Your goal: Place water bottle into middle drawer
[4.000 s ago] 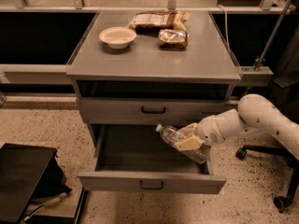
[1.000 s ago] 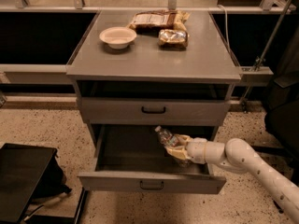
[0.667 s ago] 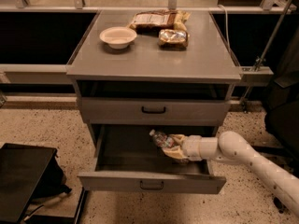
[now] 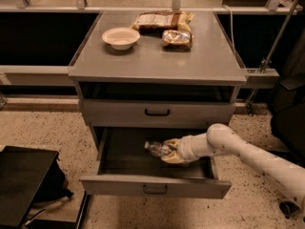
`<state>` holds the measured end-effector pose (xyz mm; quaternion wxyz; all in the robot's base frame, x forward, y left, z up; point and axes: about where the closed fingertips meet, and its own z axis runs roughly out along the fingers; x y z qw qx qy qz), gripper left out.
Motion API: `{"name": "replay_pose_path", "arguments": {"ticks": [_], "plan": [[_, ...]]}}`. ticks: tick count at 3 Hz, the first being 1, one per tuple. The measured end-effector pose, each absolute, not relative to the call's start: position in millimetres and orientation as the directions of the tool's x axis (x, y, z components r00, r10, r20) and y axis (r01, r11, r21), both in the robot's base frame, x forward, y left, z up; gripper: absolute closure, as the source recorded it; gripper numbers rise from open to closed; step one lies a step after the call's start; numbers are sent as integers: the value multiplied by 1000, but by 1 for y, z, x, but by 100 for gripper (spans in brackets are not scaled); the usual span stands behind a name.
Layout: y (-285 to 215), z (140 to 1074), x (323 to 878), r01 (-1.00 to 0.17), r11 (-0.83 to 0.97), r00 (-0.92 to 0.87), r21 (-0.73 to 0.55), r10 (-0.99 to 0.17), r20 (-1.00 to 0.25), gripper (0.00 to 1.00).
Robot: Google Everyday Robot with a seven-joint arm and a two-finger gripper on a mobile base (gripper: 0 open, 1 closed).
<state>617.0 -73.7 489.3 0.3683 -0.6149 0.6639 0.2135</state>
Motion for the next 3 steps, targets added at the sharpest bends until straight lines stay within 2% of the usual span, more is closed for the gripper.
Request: {"name": "replay_pose_path", "arguments": {"ticks": [2, 3], "plan": [[-75, 479, 616, -977, 152, 13, -153, -667, -745, 100], [-85, 426, 621, -980, 173, -46, -101, -685, -727, 100]]}}
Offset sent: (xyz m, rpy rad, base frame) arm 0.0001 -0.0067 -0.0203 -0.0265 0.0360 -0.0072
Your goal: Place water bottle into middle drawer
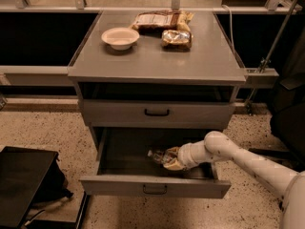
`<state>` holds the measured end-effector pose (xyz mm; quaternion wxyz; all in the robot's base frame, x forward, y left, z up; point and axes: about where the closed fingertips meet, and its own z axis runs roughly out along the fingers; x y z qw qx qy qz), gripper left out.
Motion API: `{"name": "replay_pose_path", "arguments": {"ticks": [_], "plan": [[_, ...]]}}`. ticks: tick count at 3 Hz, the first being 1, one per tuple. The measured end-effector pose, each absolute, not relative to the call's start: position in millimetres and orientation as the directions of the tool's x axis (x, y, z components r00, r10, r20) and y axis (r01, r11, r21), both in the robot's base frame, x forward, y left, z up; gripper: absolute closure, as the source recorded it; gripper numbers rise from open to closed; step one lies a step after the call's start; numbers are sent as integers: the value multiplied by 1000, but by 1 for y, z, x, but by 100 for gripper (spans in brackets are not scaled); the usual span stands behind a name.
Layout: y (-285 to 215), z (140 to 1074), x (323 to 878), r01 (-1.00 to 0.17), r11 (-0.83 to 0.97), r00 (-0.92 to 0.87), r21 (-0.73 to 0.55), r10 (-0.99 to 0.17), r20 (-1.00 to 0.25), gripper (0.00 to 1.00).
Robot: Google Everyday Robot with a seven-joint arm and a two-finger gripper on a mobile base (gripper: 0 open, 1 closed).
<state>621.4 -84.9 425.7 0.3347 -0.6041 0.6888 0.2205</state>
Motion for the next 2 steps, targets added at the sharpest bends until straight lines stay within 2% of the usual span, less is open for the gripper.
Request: {"name": "replay_pose_path", "arguments": {"ticks": [1, 2], "plan": [[-85, 425, 621, -980, 173, -47, -100, -684, -728, 100], [-85, 425, 621, -980, 173, -47, -100, -684, -728, 82]]}}
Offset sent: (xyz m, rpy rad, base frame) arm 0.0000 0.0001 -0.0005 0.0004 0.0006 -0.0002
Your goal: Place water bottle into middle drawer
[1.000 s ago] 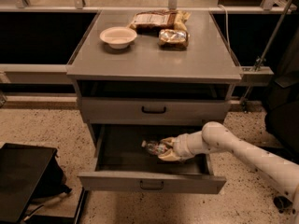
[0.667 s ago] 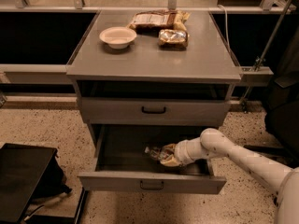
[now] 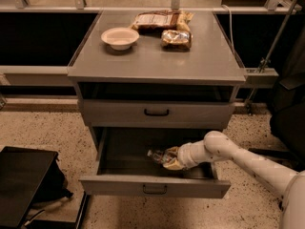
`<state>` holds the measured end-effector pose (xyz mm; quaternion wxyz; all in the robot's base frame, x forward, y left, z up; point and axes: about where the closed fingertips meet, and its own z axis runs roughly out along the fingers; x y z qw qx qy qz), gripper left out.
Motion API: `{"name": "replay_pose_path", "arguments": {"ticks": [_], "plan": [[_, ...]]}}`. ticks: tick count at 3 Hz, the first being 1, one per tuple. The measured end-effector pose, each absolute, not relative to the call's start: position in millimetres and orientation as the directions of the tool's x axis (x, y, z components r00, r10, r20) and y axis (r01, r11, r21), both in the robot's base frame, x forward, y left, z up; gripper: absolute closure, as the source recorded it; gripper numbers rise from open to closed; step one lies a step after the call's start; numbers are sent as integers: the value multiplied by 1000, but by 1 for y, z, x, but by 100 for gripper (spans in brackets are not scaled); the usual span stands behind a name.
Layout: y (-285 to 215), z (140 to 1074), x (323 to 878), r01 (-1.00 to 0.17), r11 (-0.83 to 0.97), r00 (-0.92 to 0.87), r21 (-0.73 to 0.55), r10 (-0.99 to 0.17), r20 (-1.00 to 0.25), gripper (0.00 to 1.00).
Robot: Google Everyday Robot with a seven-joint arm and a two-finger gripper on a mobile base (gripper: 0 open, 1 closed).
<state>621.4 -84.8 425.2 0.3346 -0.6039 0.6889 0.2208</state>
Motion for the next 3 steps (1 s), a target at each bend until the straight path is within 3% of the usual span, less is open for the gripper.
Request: {"name": "replay_pose_path", "arguments": {"ticks": [3], "plan": [[-85, 425, 621, -980, 173, -47, -100, -684, -728, 12]]}}
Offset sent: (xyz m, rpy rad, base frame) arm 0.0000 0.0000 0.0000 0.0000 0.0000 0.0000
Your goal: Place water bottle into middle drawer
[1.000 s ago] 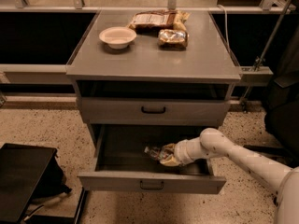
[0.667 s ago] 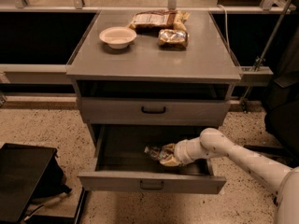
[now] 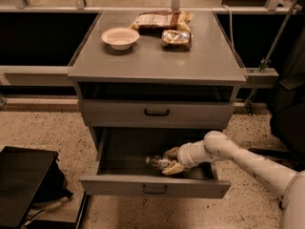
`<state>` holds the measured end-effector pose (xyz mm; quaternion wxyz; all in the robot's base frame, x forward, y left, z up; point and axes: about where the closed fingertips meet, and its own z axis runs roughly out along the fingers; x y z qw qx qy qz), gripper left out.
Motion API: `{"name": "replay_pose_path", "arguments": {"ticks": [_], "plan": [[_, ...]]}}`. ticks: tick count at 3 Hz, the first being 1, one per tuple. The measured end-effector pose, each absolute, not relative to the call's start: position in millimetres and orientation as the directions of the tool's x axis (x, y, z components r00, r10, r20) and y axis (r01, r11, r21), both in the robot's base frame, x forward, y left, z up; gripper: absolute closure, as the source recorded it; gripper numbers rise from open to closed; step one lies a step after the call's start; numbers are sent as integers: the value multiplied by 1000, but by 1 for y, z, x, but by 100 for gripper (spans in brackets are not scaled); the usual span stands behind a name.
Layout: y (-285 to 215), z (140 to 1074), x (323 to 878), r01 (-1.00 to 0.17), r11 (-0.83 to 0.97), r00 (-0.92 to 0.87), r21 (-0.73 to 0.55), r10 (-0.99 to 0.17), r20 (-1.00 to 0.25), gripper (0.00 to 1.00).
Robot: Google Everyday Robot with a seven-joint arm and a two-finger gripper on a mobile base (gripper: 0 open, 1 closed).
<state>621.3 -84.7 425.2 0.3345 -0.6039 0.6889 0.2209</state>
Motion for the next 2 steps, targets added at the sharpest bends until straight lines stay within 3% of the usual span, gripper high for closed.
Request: {"name": "replay_pose_path", "arguments": {"ticks": [1, 2], "plan": [[-84, 425, 621, -980, 172, -47, -99, -684, -728, 0], [-84, 425, 621, -980, 172, -47, -99, -684, -728, 0]]}}
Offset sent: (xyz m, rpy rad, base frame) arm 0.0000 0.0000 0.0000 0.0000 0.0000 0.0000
